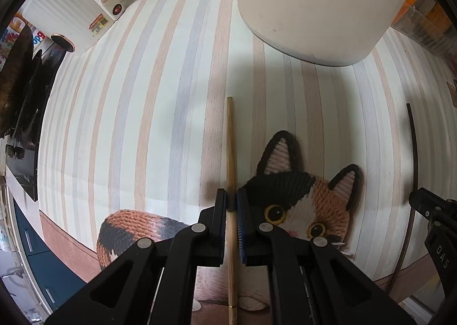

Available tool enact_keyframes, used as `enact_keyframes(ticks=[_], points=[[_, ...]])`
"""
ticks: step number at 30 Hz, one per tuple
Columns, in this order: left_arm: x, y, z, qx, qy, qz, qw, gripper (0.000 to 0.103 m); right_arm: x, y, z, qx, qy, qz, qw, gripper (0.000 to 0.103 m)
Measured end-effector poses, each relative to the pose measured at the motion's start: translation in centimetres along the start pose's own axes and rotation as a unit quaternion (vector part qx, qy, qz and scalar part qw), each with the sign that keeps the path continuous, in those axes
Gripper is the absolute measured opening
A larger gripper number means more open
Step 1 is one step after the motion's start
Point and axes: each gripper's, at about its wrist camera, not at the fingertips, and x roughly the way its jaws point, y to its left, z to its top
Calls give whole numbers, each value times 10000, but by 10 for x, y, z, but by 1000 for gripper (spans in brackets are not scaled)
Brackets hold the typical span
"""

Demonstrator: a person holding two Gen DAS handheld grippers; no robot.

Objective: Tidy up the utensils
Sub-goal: 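Grasp a black chopstick with the right tool while the left tool grasps a wooden chopstick, then lift both chopsticks toward the beige holder and adjust the grips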

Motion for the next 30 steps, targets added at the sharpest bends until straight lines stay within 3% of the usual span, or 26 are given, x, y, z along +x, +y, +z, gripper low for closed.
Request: enact_keyframes(ticks=[16, 17, 22, 30], points=[[-1, -1, 9, 8, 7, -9, 10000, 5, -2, -7, 10, -43, 99, -80, 9999, 7], [-1, -2, 9, 23, -3, -12, 10000, 5, -2, -6, 10, -30, 268, 8, 9996, 7], [-4, 8, 8, -171, -40, -27, 9998, 4, -4, -9, 12, 89, 264, 105, 9996, 6], [-33, 37, 3, -559, -267, -184, 9979, 4, -40, -26, 19, 285, -279, 301, 9988, 6]])
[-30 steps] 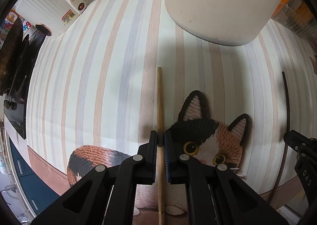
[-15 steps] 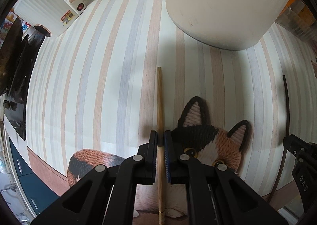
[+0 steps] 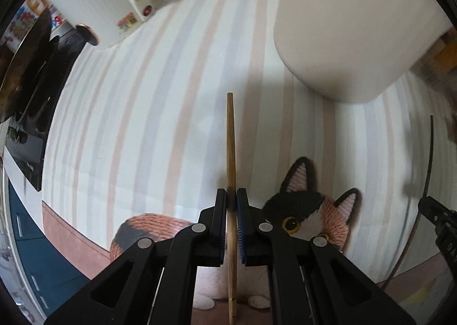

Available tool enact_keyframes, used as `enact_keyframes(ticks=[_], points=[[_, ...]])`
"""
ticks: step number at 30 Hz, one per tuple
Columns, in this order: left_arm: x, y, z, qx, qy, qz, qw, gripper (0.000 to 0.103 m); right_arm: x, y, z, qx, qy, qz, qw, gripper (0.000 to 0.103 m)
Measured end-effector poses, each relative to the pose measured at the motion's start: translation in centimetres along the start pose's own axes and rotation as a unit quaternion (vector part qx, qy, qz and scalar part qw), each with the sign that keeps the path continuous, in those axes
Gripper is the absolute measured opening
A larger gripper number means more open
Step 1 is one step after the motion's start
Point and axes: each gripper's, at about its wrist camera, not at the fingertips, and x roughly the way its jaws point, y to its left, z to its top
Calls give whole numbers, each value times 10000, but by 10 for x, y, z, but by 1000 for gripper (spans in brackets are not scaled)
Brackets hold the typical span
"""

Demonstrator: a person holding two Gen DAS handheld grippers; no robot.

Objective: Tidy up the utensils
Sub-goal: 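Lift both chopsticks toward the beige holder and adjust the grips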

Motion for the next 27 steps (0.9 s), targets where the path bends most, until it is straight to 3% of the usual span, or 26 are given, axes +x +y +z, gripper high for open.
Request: enact_keyframes(ticks=[10, 27], points=[[-58, 35, 1, -356, -567, -199, 9976, 4, -60, -5, 15, 7, -825, 297, 9961, 5], [-111, 46, 36, -664, -1587, 81, 9851, 4, -114, 7, 26, -96, -1870, 379, 9816, 5]])
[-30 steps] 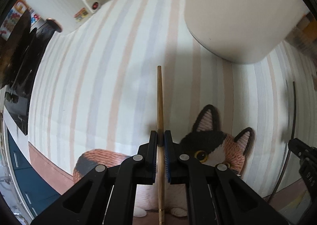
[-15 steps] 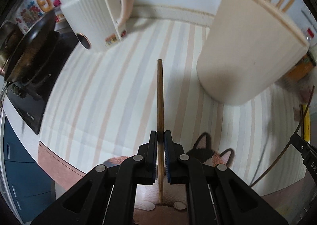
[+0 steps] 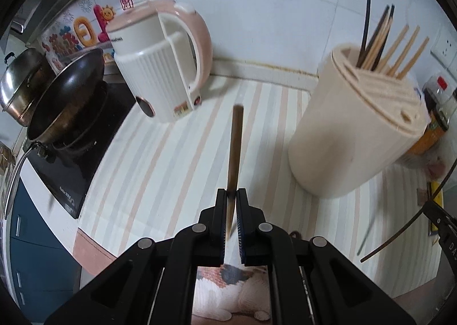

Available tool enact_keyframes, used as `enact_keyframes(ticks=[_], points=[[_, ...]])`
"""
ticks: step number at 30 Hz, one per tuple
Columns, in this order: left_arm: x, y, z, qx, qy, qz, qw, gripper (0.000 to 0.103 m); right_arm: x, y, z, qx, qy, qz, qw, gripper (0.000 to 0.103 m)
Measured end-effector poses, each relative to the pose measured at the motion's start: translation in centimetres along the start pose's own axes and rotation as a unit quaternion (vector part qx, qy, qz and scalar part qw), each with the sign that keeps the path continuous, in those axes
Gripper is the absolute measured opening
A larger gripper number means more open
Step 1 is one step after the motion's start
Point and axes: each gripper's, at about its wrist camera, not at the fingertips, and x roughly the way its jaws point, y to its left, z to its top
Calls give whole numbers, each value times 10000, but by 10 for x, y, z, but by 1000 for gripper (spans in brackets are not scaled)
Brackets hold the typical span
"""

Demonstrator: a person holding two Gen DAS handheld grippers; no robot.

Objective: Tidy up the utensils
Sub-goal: 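Lift both chopsticks toward the beige holder and adjust the grips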

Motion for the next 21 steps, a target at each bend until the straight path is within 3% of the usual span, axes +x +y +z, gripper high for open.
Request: enact_keyframes(ticks=[17, 21], points=[[-78, 4, 55, -298, -801, -542, 9949, 0, -73, -8, 67, 141, -706, 493, 9962, 5], [-65, 8, 59, -295, -616, -618, 9958, 0, -69, -6, 74, 161, -447, 706, 9964, 5]])
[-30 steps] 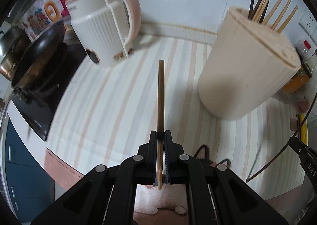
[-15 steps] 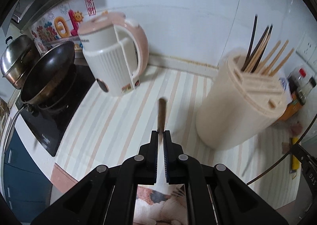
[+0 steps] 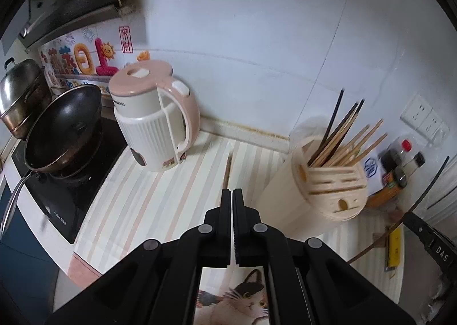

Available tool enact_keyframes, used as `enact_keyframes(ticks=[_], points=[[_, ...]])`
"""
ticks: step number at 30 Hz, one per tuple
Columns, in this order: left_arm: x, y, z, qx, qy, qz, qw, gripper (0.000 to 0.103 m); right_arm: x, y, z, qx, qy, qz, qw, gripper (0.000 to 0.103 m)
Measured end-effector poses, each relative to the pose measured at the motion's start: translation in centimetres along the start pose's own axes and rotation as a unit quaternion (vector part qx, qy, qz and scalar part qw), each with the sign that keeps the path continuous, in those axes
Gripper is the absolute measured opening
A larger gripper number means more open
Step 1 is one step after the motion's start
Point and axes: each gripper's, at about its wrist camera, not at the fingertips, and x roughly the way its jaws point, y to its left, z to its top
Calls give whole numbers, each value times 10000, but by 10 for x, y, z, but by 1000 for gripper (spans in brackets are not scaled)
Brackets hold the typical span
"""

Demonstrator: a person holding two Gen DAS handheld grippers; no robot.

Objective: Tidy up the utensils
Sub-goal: 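Lift both chopsticks toward the beige holder and adjust the grips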

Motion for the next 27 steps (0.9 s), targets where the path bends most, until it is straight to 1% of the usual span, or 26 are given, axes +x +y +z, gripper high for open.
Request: enact_keyframes(ticks=[2, 3, 4, 5, 6, 7, 9, 11, 12, 13, 14, 16, 18, 21, 22, 23, 24, 27], points=[[19, 7, -4, -71, 282, -91, 9995, 2, 16, 0, -7, -30, 334, 41, 9994, 5], [36, 14, -8, -185, 488, -163, 9985, 5, 28, 0, -13, -62, 573, 48, 9983, 5], [48, 18, -11, -247, 619, -175, 9976, 7, 38, -2, -18, -48, 743, 54, 9972, 5], [67, 23, -16, -316, 807, -172, 9961, 9, 55, -7, -26, 46, 1007, 67, 9949, 5], [85, 27, -19, -355, 941, -84, 9949, 14, 73, -10, -36, 108, 1290, 59, 9916, 5], [100, 30, -23, -367, 1071, 0, 9936, 23, 88, -15, -44, 183, 1498, -4, 9885, 5], [131, 36, -28, -411, 1310, 25, 9905, 29, 119, -22, -60, 265, 1893, -167, 9814, 5], [160, 39, -28, -446, 1525, -14, 9873, 29, 144, -27, -71, 296, 2205, -384, 9742, 5], [176, 38, -27, -412, 1617, -52, 9860, 29, 154, -29, -76, 330, 2332, -457, 9708, 5], [188, 36, -25, -338, 1669, -14, 9854, 30, 163, -31, -79, 350, 2434, -551, 9677, 5], [197, 35, -24, -277, 1718, 12, 9847, 30, 169, -31, -81, 345, 2496, -632, 9657, 5], [222, 28, -21, -134, 1880, -89, 9820, 30, 182, -35, -85, 400, 2624, -767, 9611, 5], [243, 18, -21, 70, 1989, -73, 9800, 30, 194, -38, -87, 471, 2725, -936, 9564, 5], [272, 9, -24, 438, 2147, 209, 9755, 29, 205, -46, -91, 597, 2821, -1100, 9512, 5], [276, 8, -25, 515, 2142, 274, 9750, 25, 208, -48, -92, 641, 2849, -1178, 9491, 5], [279, 7, -27, 600, 2093, 379, 9753, 19, 209, -49, -92, 667, 2881, -1211, 9476, 5], [278, 8, -28, 589, 2008, 307, 9774, 5, 210, -50, -93, 679, 2903, -1243, 9464, 5], [267, 12, -42, 612, 2070, 383, 9757, 5, 212, -50, -95, 657, 2943, -1289, 9447, 5]])
